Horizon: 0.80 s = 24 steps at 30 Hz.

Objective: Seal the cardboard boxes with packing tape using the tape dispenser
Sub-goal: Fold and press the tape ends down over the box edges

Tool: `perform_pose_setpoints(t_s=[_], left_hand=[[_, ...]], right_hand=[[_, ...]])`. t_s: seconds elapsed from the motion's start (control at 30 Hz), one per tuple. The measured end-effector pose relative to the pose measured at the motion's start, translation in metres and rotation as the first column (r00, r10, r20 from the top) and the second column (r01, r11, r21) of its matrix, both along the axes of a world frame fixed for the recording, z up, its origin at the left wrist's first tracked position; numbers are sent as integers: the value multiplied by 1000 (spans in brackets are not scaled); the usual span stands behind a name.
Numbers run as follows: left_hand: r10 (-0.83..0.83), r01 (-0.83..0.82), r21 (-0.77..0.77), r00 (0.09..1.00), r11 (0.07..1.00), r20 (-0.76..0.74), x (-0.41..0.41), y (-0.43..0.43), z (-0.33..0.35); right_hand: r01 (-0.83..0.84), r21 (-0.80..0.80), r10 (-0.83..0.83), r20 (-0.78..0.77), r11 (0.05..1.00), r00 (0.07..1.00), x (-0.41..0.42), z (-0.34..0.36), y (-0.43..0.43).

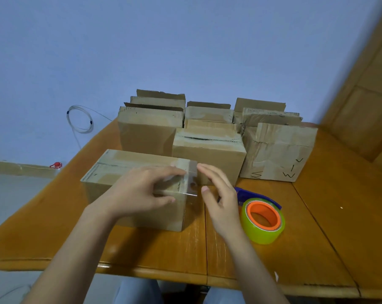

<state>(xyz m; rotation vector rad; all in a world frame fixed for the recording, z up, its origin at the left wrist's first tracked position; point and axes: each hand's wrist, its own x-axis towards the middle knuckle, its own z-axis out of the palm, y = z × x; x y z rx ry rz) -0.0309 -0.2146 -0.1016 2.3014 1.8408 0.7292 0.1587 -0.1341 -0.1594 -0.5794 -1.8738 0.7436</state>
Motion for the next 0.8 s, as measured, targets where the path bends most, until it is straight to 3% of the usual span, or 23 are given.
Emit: perform_pose_setpoints(t_s=[0.17,0.3,0.37,0.47,0.67,0.8], left_hand=[[54,-58,41,995,997,81,6,7,1],[145,-134,76,976,988,-163,13,14,-8],[149,-153,3,956,988,-254,14,16,-8],[142,-169,-84,954,982,-264,10,18,-7],[121,-148,-109,968,983,-222,5,19,-6],[143,-166,-91,964,982,-224,8,18,-6]], right_hand=[[-28,50,30,-26,998,999,-13,-9,-1],[-40,107,42,-18,993,999,-19,-20,1],[-37,76,37,-4,996,999,-20,-27,0],[-38,22,37,23,999,999,-24,-37,-6],[-145,-170,156,53,975,986,-27,-43,-14],[-183,-212,204,79,960,976,-26,-46,-19]])
